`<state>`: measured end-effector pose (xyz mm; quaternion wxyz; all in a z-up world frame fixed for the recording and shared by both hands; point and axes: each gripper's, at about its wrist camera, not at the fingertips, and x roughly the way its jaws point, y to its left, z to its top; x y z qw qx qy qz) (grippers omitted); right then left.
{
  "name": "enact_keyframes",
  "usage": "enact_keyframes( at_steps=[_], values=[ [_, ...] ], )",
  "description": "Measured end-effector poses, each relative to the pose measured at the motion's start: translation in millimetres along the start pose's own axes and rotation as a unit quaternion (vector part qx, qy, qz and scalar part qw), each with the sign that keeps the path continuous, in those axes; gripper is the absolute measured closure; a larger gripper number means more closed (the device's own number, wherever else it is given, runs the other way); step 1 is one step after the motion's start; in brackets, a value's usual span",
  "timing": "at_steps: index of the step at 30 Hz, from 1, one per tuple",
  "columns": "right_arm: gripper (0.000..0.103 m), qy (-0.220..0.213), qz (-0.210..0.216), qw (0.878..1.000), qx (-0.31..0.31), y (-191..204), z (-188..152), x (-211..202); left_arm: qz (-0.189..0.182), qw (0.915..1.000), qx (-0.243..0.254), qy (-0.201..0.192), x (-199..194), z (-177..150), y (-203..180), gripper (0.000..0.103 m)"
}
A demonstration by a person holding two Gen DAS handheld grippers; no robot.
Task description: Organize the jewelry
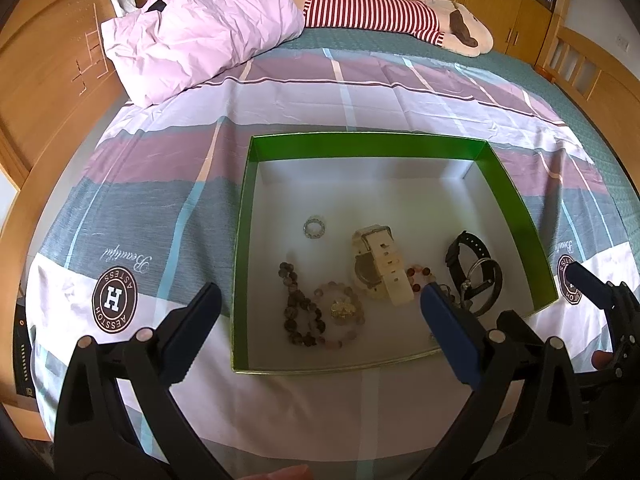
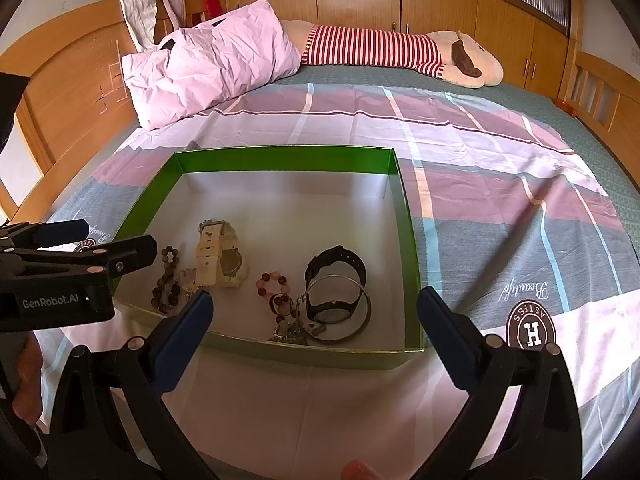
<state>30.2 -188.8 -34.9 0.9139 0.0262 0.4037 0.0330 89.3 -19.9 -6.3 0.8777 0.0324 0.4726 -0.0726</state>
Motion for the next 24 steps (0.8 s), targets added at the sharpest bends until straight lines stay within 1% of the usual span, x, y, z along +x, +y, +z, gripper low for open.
enact_keyframes(
  at_steps=[13,19,22,24],
  values=[
    [0.001,0.001,0.0,1.0,-0.002,1.2,-3.0,1.6,0.0,1.0,0.002,0.002,1.4,-0.1,-1.4,0.002],
    [0.001,0.0,-0.001,1.0,0.001,1.3,-4.3,1.6,-0.01,1.0,-0.002,-0.001,-0.2,-1.3,-1.1,0.002],
    [0.001,0.0,-0.002,1.0,0.002,0.4,-3.4,1.2,0.008,0.9999,0.005,-0.008,-1.1,-1.2,-1.5,0.002],
    [0.001,0.0,-0.001,1.0,0.003,-0.2,-3.8,0.7,0.009,0.9999,0.005,-0.006,0.0,-0.9,-1.9,0.002]
  ],
)
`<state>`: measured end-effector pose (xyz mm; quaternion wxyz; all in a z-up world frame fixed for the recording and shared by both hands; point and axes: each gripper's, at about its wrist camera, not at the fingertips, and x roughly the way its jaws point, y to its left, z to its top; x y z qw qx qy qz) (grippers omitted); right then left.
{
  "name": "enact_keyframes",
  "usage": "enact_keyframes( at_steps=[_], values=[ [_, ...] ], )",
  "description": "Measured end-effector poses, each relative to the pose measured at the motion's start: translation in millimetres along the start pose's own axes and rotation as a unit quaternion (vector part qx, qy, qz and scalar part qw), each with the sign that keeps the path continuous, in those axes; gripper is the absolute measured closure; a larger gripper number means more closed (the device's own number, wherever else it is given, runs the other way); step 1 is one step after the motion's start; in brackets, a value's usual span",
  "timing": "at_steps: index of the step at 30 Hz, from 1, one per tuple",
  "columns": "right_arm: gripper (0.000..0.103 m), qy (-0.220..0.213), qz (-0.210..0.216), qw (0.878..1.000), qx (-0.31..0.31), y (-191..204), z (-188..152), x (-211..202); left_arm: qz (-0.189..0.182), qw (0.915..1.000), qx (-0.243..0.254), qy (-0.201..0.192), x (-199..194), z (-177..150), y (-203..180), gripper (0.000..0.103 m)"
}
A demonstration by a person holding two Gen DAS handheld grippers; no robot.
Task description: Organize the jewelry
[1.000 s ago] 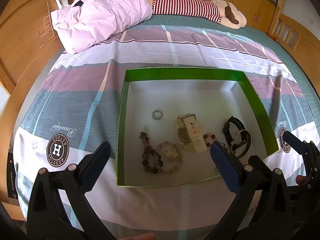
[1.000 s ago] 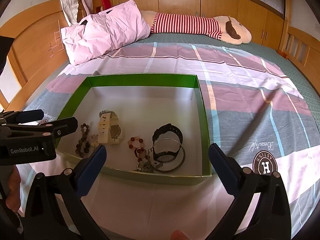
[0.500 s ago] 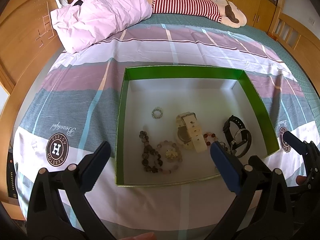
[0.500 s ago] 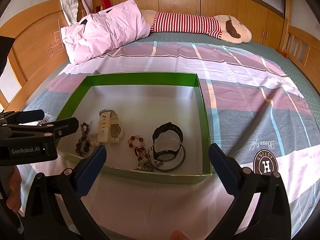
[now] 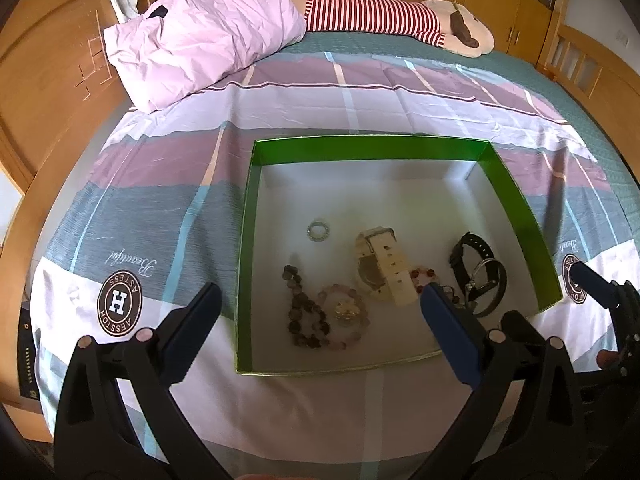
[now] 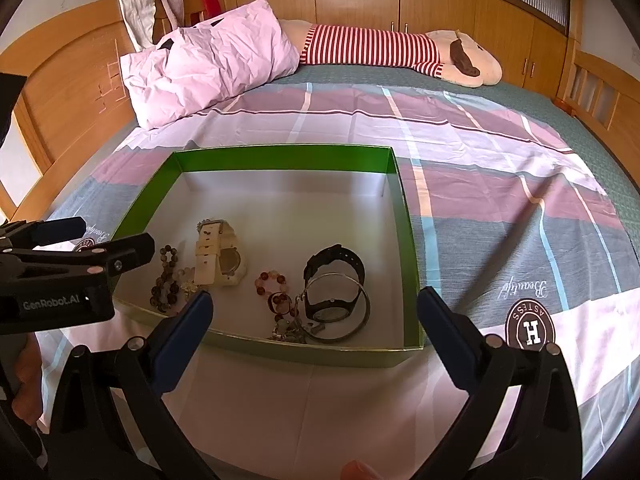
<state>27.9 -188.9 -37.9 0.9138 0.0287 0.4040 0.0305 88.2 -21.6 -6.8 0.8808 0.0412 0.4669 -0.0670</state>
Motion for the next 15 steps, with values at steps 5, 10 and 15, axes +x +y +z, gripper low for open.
enact_keyframes(
  at_steps=[5,10,15],
  values=[
    [0.001,0.0,-0.001,1.0,0.001,-2.0,1.2,-1.1,0.003,0.9999,0.009,-0.013,-3.5,-0.4,-3.9,0.002],
    [0.001,0.0,-0.001,1.0,0.001,-3.3,1.2,-2.0,0.001,1.0,0.006,0.001,1.8,-0.2,-3.1,0.002],
    [0.001,0.002,-0.001,1.0,0.0,-3.3,0.7,-1.4,0.0,1.0,-0.003,0.004,3.2,0.6,1.3,0.002]
  ],
)
